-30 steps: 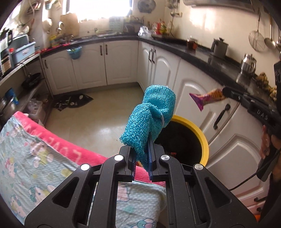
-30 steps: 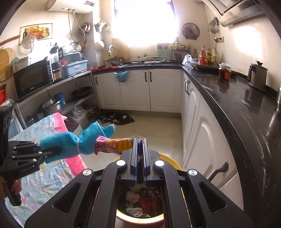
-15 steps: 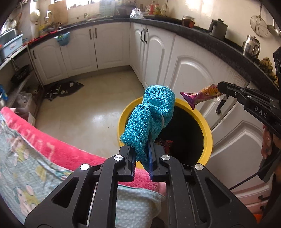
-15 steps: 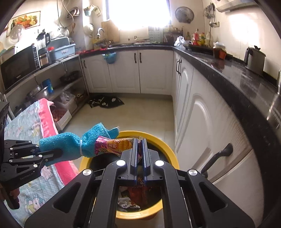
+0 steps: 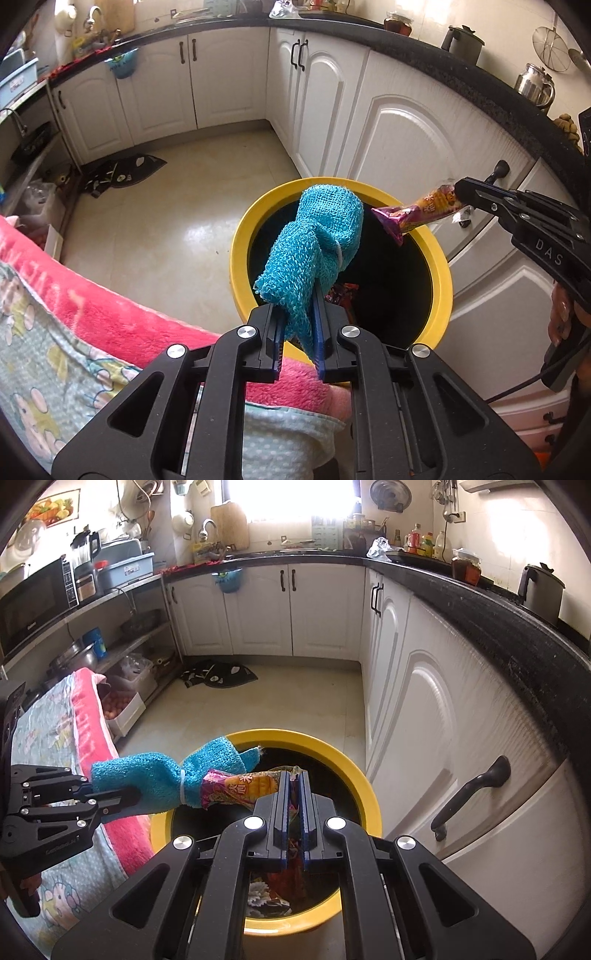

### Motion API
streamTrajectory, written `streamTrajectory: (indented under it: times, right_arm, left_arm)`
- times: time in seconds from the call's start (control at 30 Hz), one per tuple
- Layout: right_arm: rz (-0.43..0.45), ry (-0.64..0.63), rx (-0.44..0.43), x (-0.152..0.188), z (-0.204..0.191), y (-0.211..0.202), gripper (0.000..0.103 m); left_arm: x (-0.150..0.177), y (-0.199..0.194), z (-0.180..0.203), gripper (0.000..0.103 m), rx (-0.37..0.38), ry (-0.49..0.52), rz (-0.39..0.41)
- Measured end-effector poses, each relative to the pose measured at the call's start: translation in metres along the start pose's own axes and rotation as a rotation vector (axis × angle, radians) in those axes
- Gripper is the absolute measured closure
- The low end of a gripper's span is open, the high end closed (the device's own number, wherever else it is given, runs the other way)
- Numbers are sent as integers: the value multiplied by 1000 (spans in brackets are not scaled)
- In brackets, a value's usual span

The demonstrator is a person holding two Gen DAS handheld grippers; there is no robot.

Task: Collect trash
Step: 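Carry the orange wrapper and blue scrubber over the yellow bin, then open both tools to drop the wrapper and scrubber into the bin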

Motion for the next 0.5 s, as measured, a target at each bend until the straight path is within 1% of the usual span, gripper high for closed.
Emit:
streamTrajectory:
  times: [0.27, 0.43, 0.5]
  right_arm:
    - [-35, -46, -9, 6, -9, 6, 98]
    - [-57, -45, -5, 12, -10, 13, 97]
    - [-57, -37, 5, 13, -9, 15, 96]
  left_arm:
    - [2, 9, 5, 95, 14, 17, -31]
    - [3, 16, 5, 91, 24, 2, -44]
    - [2, 17, 6, 90, 26, -4, -42]
Point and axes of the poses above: each gripper's, at about its wrist camera, not at the fingertips, and y roughly the way its jaws point, z to its right, x to its underside, the point moved 9 cm from there along y, roughly the way its jaws point, and after that the axes turned 8 degrees about -x, right-handed, at the moved point
